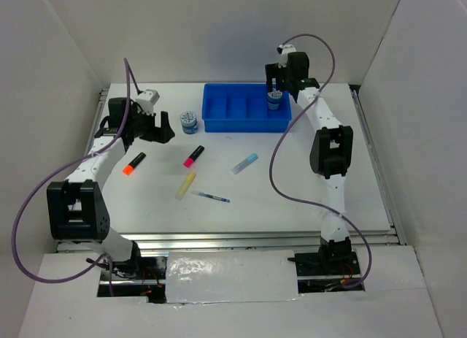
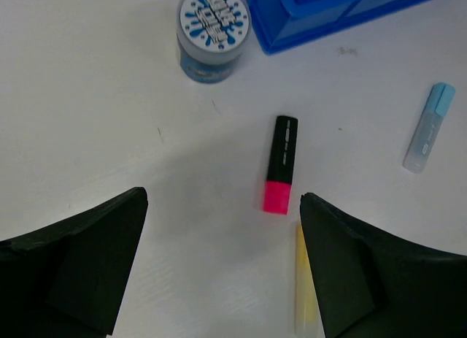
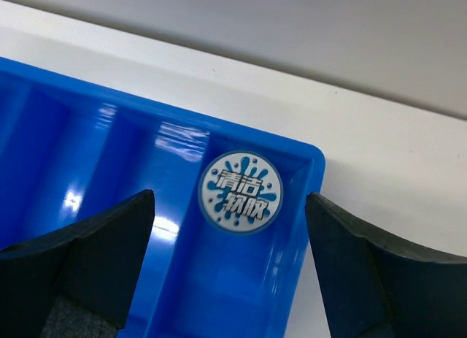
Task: Sort the stationery into containers
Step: Place the stationery in the storage box, then pick up the stationery from the center of the board.
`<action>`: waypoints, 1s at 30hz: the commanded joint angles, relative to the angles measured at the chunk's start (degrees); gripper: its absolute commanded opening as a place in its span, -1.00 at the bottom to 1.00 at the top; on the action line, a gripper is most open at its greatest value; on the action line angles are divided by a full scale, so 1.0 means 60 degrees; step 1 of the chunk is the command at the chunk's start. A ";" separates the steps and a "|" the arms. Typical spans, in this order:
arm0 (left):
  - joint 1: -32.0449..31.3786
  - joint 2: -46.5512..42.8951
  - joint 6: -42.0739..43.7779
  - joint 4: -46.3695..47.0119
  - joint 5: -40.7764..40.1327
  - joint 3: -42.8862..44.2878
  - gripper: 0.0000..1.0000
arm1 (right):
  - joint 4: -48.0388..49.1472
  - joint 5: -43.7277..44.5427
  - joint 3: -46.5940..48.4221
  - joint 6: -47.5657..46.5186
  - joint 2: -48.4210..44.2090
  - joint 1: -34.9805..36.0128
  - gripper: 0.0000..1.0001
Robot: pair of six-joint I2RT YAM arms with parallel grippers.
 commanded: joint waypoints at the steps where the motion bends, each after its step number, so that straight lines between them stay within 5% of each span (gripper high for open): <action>1: 0.0033 0.0822 0.0609 0.1536 0.0538 0.0699 0.95 | -0.0009 -0.0535 -0.0164 0.0111 -0.1987 0.0036 0.80; 11: 0.0077 0.4060 0.2601 0.2097 0.3423 0.3086 0.82 | -0.1870 -0.2103 -0.2052 0.0316 -0.4464 -0.0842 0.76; 30: -0.0655 0.6288 0.3423 0.2770 0.3161 0.4347 0.83 | -0.2414 -0.2588 -0.3269 0.0360 -0.5316 -0.1400 0.73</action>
